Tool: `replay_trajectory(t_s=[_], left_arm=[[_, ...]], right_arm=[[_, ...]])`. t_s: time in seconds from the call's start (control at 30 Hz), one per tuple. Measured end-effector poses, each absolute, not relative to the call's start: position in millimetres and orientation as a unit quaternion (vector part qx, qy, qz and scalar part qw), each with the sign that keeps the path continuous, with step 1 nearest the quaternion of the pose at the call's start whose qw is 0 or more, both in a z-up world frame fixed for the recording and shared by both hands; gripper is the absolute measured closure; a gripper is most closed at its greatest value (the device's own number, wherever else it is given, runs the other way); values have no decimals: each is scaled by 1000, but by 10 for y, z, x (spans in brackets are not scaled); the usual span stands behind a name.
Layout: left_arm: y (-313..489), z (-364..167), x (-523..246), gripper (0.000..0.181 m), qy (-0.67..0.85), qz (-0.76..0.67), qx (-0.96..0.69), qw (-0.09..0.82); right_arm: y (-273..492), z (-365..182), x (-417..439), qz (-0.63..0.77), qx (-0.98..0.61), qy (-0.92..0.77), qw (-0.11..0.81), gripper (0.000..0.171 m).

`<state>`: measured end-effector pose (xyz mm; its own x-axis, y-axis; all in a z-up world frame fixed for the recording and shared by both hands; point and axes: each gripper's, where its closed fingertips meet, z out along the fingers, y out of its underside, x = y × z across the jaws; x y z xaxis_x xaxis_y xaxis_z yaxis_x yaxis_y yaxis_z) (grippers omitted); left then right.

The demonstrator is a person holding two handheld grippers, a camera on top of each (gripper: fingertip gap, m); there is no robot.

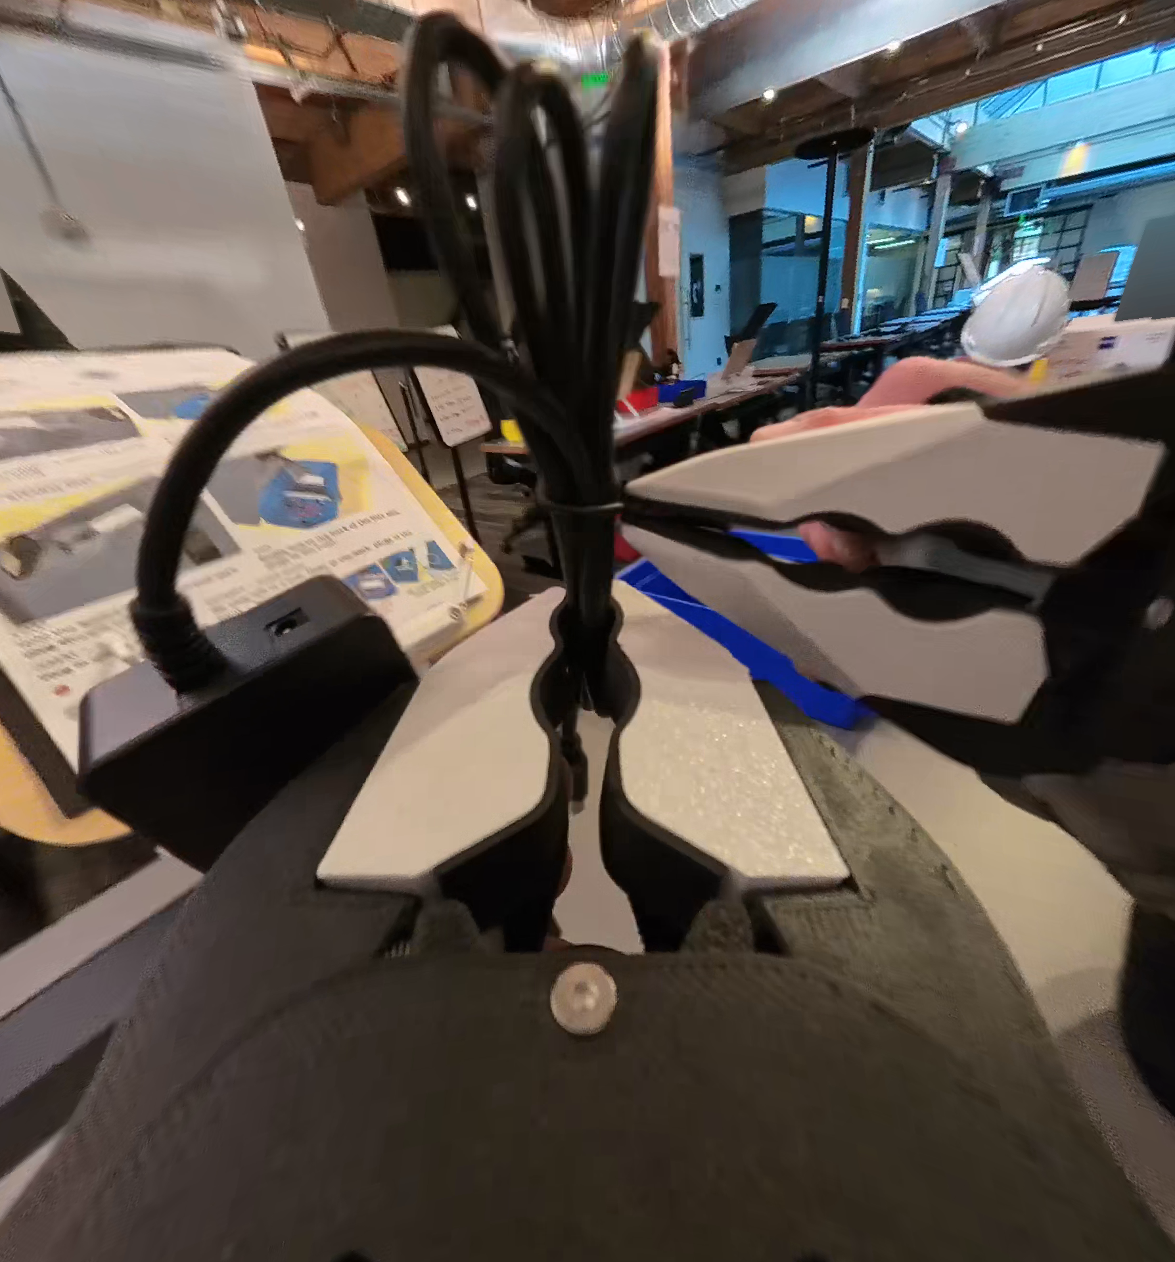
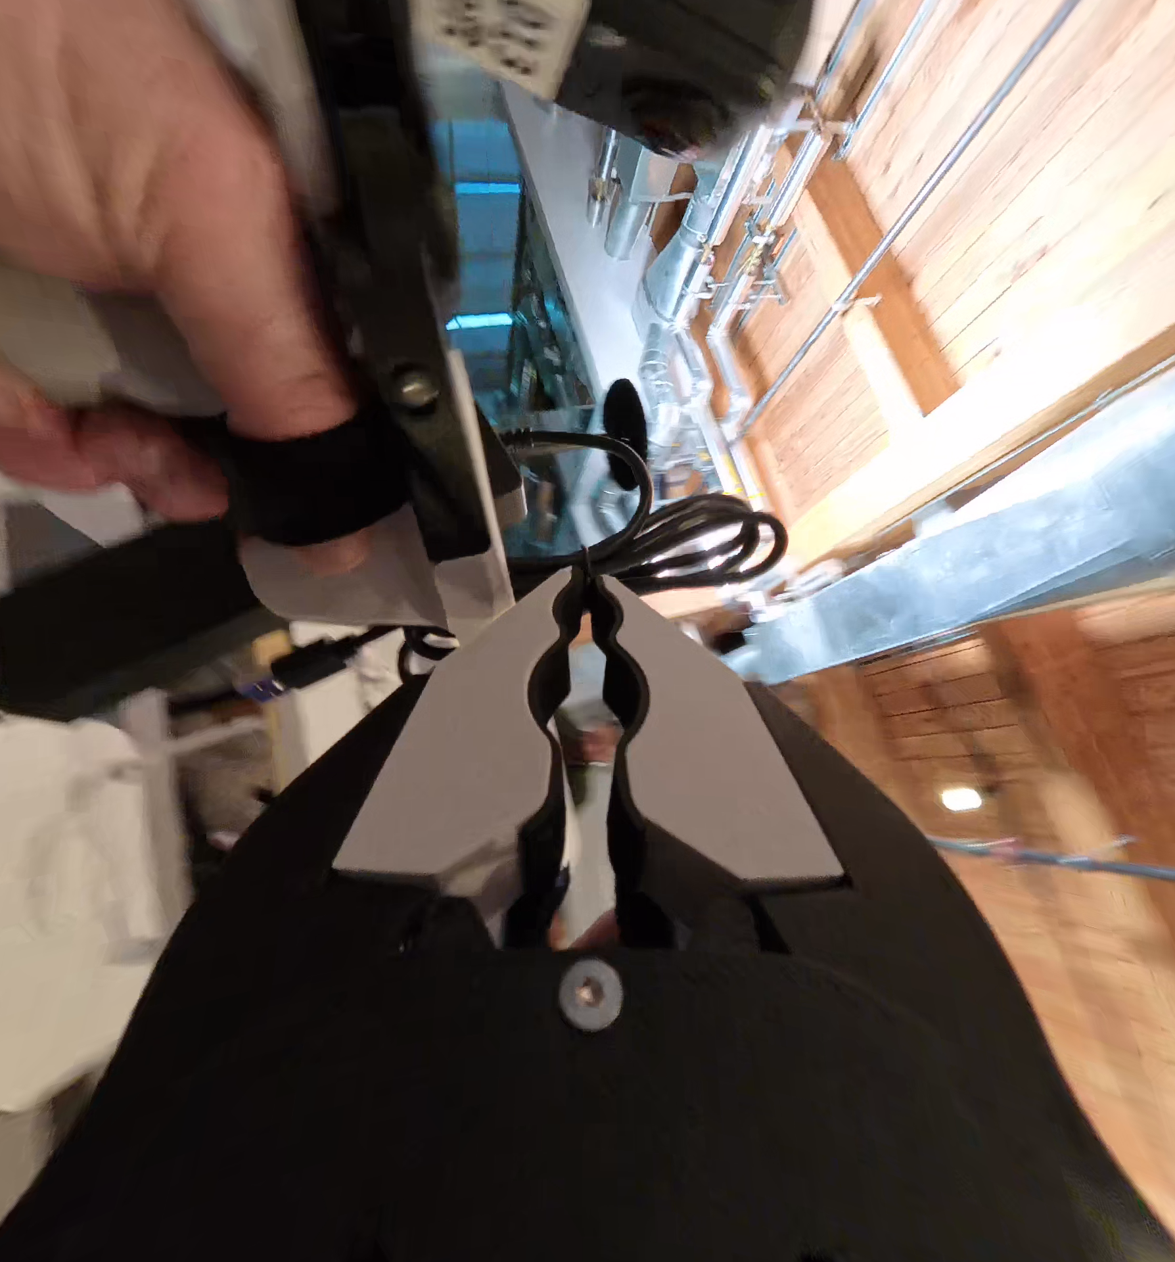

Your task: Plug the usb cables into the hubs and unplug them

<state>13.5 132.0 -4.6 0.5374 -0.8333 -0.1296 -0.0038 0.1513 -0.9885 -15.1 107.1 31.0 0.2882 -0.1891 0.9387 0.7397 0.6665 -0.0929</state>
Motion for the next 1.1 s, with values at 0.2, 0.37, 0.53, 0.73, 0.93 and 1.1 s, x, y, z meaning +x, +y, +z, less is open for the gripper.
replay_trajectory(t_s=[0.2, 0.37, 0.53, 0.73, 0.93, 1.1], left_arm=[[1430, 48, -10, 176, 356, -245, -536, 725], [1411, 83, -14, 176, 355, -189, -508, 762], [1387, 115, -25, 176, 360, -144, -486, 784], [1400, 110, -34, 176, 357, -139, -484, 787], [1409, 132, -65, 176, 350, -145, -485, 788], [1406, 145, -78, 176, 350, -145, -487, 787]], right_arm=[[932, 465, -98, 37, -394, -480, 783, 161], [938, 415, -167, 304, -467, -435, 707, 166], [948, 416, -173, 490, -490, -376, 615, 160], [879, 320, -279, 524, -498, -390, 570, 159], [897, 334, -272, 531, -491, -379, 577, 171], [931, 322, -279, 481, -492, -389, 613, 171]])
